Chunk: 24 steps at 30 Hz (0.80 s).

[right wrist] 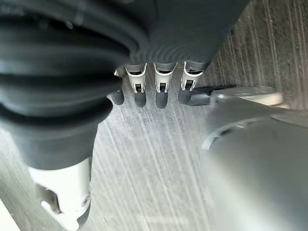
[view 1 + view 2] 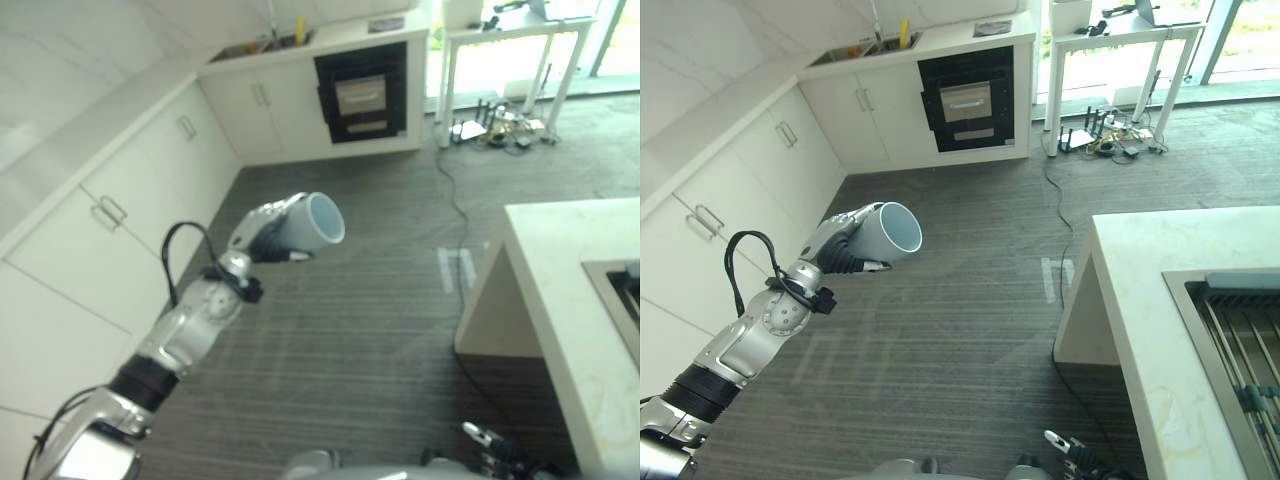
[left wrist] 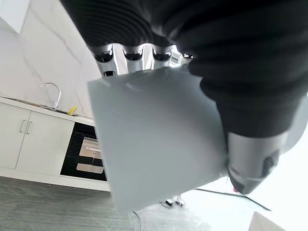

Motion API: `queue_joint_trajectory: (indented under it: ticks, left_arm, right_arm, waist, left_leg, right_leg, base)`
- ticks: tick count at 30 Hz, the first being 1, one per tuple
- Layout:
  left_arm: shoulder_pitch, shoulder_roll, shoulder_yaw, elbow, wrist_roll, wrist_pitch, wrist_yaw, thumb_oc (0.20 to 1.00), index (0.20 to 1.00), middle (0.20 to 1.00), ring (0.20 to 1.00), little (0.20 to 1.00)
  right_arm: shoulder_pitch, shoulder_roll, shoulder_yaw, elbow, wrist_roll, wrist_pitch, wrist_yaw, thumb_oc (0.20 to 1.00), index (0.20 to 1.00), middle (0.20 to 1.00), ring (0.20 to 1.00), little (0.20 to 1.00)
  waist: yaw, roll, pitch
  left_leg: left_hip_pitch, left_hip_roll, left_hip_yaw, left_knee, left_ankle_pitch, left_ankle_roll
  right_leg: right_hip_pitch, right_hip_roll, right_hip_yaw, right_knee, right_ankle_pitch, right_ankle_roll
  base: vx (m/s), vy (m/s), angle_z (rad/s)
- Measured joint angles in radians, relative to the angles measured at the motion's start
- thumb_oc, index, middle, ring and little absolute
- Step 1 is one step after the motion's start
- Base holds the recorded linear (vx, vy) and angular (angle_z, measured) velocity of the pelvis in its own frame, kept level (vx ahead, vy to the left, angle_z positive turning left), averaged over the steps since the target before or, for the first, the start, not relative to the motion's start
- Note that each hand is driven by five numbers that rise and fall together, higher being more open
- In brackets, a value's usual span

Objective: Place the dishes in the dishwasher.

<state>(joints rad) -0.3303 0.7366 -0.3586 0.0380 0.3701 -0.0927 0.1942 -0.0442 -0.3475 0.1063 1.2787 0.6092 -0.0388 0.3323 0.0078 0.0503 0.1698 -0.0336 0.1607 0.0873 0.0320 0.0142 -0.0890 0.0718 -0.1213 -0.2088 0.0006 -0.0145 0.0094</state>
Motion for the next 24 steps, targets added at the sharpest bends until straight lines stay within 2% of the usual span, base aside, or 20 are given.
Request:
queue_joint_trajectory:
  ticks: [2, 4, 5, 6, 7, 8, 9, 10, 11, 12, 13, 14, 15, 16, 18, 19, 20, 21, 23, 24]
  left_arm:
    - [-0.007, 0.0, 0.0, 0.006, 0.001, -0.001, -0.001, 0.2, 0.2, 0.2, 0.2, 0.2]
    - [-0.029, 0.004, -0.001, 0.012, 0.001, -0.003, -0.002, 0.2, 0.2, 0.2, 0.2, 0.2]
    - [-0.045, 0.004, -0.001, 0.012, 0.001, -0.002, -0.002, 0.2, 0.2, 0.2, 0.2, 0.2]
    - [-0.072, 0.002, -0.005, 0.01, 0.001, -0.005, -0.006, 0.2, 0.2, 0.2, 0.2, 0.2]
    - [-0.09, -0.004, -0.007, 0.024, 0.002, -0.01, -0.009, 0.2, 0.2, 0.2, 0.2, 0.2]
    - [-0.095, -0.006, -0.013, 0.027, 0.003, -0.004, -0.016, 0.2, 0.2, 0.2, 0.2, 0.2]
    - [-0.108, 0.006, -0.032, 0.026, 0.004, 0.0, -0.031, 0.2, 0.2, 0.2, 0.2, 0.2]
    - [-0.115, 0.017, -0.044, 0.033, 0.004, -0.003, -0.041, 0.2, 0.2, 0.2, 0.2, 0.2]
    - [-0.117, 0.026, -0.047, 0.041, 0.004, -0.008, -0.043, 0.2, 0.2, 0.2, 0.2, 0.2]
    - [-0.119, 0.046, -0.048, 0.043, 0.003, -0.01, -0.042, 0.2, 0.2, 0.2, 0.2, 0.2]
    - [-0.124, 0.089, -0.051, 0.051, 0.003, -0.014, -0.042, 0.2, 0.2, 0.2, 0.2, 0.2]
    - [-0.124, 0.122, -0.051, 0.057, 0.003, -0.014, -0.041, 0.2, 0.2, 0.2, 0.2, 0.2]
    - [-0.124, 0.146, -0.051, 0.064, 0.003, -0.013, -0.042, 0.2, 0.2, 0.2, 0.2, 0.2]
    - [-0.157, 0.145, -0.054, 0.06, 0.002, -0.015, -0.043, 0.2, 0.2, 0.2, 0.2, 0.2]
    - [-0.163, 0.135, -0.053, 0.047, 0.001, -0.012, -0.046, 0.2, 0.2, 0.2, 0.2, 0.2]
    - [-0.166, 0.126, -0.056, 0.043, 0.001, -0.01, -0.046, 0.2, 0.2, 0.2, 0.2, 0.2]
    - [-0.173, 0.125, -0.073, 0.043, 0.001, -0.007, -0.05, 0.2, 0.2, 0.2, 0.2, 0.2]
    - [-0.173, 0.124, -0.081, 0.043, 0.001, -0.007, -0.054, 0.2, 0.2, 0.2, 0.2, 0.2]
    - [-0.173, 0.123, -0.095, 0.04, 0.001, -0.009, -0.056, 0.2, 0.2, 0.2, 0.2, 0.2]
    - [-0.17, 0.117, -0.096, 0.039, 0.001, -0.012, -0.056, 0.2, 0.2, 0.2, 0.2, 0.2]
  right_arm:
    - [0.012, -0.019, 0.0, -0.001, 0.0, -0.004, 0.0, 1.0, 1.0, 1.0, 1.0, 1.0]
    - [0.041, -0.025, 0.005, -0.001, 0.001, -0.016, -0.004, 1.0, 1.0, 1.0, 1.0, 1.0]
    - [0.052, -0.029, 0.005, -0.001, 0.001, -0.017, -0.015, 1.0, 1.0, 1.0, 1.0, 1.0]
    - [0.065, -0.032, 0.002, 0.001, 0.005, -0.02, -0.026, 1.0, 1.0, 1.0, 1.0, 1.0]
    - [0.082, -0.005, 0.004, -0.01, 0.034, -0.022, -0.036, 1.0, 1.0, 1.0, 1.0, 1.0]
    - [0.097, 0.021, -0.001, -0.026, 0.042, -0.023, -0.038, 1.0, 1.0, 1.0, 1.0, 1.0]
    - [0.099, 0.053, 0.002, -0.031, 0.042, -0.047, -0.065, 1.0, 1.0, 1.0, 1.0, 1.0]
    - [0.098, 0.044, -0.002, -0.042, 0.051, -0.064, -0.07, 1.0, 1.0, 1.0, 1.0, 1.0]
    - [0.103, 0.026, 0.0, -0.077, 0.064, -0.069, -0.069, 1.0, 1.0, 1.0, 1.0, 1.0]
    - [0.088, 0.02, 0.004, -0.075, 0.071, -0.068, -0.068, 1.0, 1.0, 1.0, 1.0, 1.0]
    - [0.075, 0.023, 0.004, -0.08, 0.071, -0.062, -0.067, 1.0, 1.0, 1.0, 1.0, 1.0]
    - [0.068, 0.026, 0.004, -0.105, 0.071, -0.057, -0.06, 1.0, 1.0, 1.0, 1.0, 1.0]
    - [0.063, 0.032, 0.002, -0.124, 0.071, -0.059, -0.053, 1.0, 1.0, 1.0, 1.0, 1.0]
    - [0.057, 0.043, 0.001, -0.139, 0.07, -0.055, -0.042, 1.0, 1.0, 1.0, 1.0, 1.0]
    - [0.064, 0.05, 0.003, -0.137, 0.071, -0.055, -0.035, 1.0, 1.0, 1.0, 1.0, 1.0]
    - [0.06, 0.046, 0.003, -0.133, 0.075, -0.057, -0.032, 1.0, 1.0, 1.0, 1.0, 1.0]
    - [0.057, 0.044, 0.002, -0.124, 0.079, -0.058, -0.031, 1.0, 1.0, 1.0, 1.0, 1.0]
    - [0.057, 0.045, 0.0, -0.114, 0.079, -0.057, -0.028, 1.0, 1.0, 1.0, 1.0, 1.0]
    - [0.063, 0.047, -0.001, -0.107, 0.08, -0.056, -0.019, 1.0, 1.0, 1.0, 1.0, 1.0]
    - [0.06, 0.046, -0.007, -0.106, 0.08, -0.057, -0.017, 1.0, 1.0, 1.0, 1.0, 1.0]
  waist:
    - [-0.004, 0.002, 0.001]
    - [-0.005, 0.003, -0.001]
    - [-0.005, 0.008, -0.005]
    - [-0.007, 0.019, -0.01]
    - [-0.007, -0.004, -0.011]
    - [-0.011, -0.019, -0.011]
    - [-0.001, -0.029, 0.002]
    - [-0.004, -0.028, 0.004]
    - [-0.008, -0.025, 0.005]
    - [-0.007, -0.023, 0.006]
    - [0.0, -0.028, 0.007]
    - [0.006, -0.029, 0.007]
    - [-0.005, -0.021, 0.007]
    - [-0.033, -0.021, 0.012]
    - [-0.039, -0.021, 0.013]
    - [-0.04, -0.023, 0.013]
    - [-0.05, -0.028, 0.014]
    - [-0.06, -0.03, 0.019]
    - [-0.08, -0.032, 0.018]
    - [-0.081, -0.025, 0.016]
  left_leg:
    - [-0.002, 0.071, 0.063, -0.036, 0.005, -0.006]
    - [0.022, 0.065, 0.088, -0.006, 0.004, -0.004]
    - [0.035, 0.035, 0.09, 0.007, -0.003, 0.009]
    - [0.053, -0.015, 0.054, 0.0, 0.008, 0.007]
    - [0.062, -0.079, 0.037, 0.004, 0.005, 0.032]
    - [0.078, -0.117, 0.037, -0.002, -0.004, 0.057]
    - [0.088, -0.154, 0.056, 0.026, -0.022, 0.085]
    - [0.09, -0.161, 0.059, 0.046, -0.036, 0.1]
    - [0.123, -0.18, 0.064, 0.042, -0.054, 0.128]
    - [0.145, -0.18, 0.074, 0.041, -0.074, 0.148]
    - [0.173, -0.186, 0.09, 0.023, -0.096, 0.165]
    - [0.2, -0.187, 0.101, -0.005, -0.099, 0.167]
    - [0.214, -0.185, 0.092, -0.022, -0.097, 0.164]
    - [0.229, -0.197, 0.07, -0.04, -0.107, 0.157]
    - [0.247, -0.223, 0.058, -0.047, -0.139, 0.13]
    - [0.253, -0.237, 0.052, -0.045, -0.155, 0.136]
    - [0.268, -0.256, 0.035, -0.041, -0.168, 0.137]
    - [0.299, -0.268, 0.017, -0.043, -0.185, 0.135]
    - [0.367, -0.263, -0.024, -0.045, -0.239, 0.14]
    - [0.401, -0.241, -0.022, -0.05, -0.264, 0.129]
  right_leg:
    - [0.029, -0.009, -0.001, -0.016, -0.001, 0.024]
    - [0.05, -0.047, -0.003, -0.013, -0.007, 0.07]
    - [0.051, -0.076, -0.002, 0.007, -0.018, 0.089]
    - [0.052, -0.099, 0.005, 0.041, -0.026, 0.117]
    - [0.045, -0.166, 0.013, 0.096, -0.036, 0.136]
    - [0.029, -0.204, 0.006, 0.15, -0.034, 0.125]
    - [-0.008, -0.243, 0.03, 0.252, -0.003, 0.143]
    - [-0.058, -0.273, 0.037, 0.372, 0.012, 0.136]
    - [-0.148, -0.311, 0.036, 0.536, 0.089, 0.1]
    - [-0.176, -0.315, 0.049, 0.613, 0.114, 0.11]
    - [-0.242, -0.292, 0.043, 0.737, 0.072, 0.114]
    - [-0.276, -0.241, 0.038, 0.8, -0.001, 0.119]
    - [-0.286, -0.152, 0.043, 0.774, -0.075, 0.125]
    - [-0.305, -0.016, 0.002, 0.619, -0.152, 0.077]
    - [-0.357, 0.015, -0.047, 0.455, -0.123, 0.054]
    - [-0.391, 0.015, -0.044, 0.384, -0.084, 0.059]
    - [-0.41, 0.008, -0.023, 0.246, -0.021, 0.08]
    - [-0.425, -0.001, 0.004, 0.17, 0.024, 0.084]
    - [-0.409, -0.021, 0.036, 0.096, 0.071, 0.089]
    - [-0.401, -0.018, 0.019, 0.123, 0.118, 0.082]
  base:
    - [0.33, 0.571, -0.02]
    - [0.32, 0.531, -0.14]
    - [0.24, 0.381, -0.11]
    - [0.29, 0.458, -0.04]
    - [0.26, 0.475, 0.15]
    - [0.29, 0.548, 0.15]
    - [0.27, 0.507, 0.23]
    - [0.22, 0.351, 0.14]
    - [0.3, 0.33, 0.11]
    - [0.3, 0.211, -0.14]
    - [0.31, 0.148, -0.42]
    - [0.27, 0.071, -0.43]
    - [0.38, 0.021, 0.07]
    - [0.5, -0.06, 0.35]
    - [0.49, -0.126, 0.31]
    - [0.42, -0.14, 0.28]
    - [0.42, -0.149, 0.39]
    - [0.43, -0.157, 0.57]
    - [0.5, -0.219, 0.65]
    - [0.57, -0.292, 0.54]
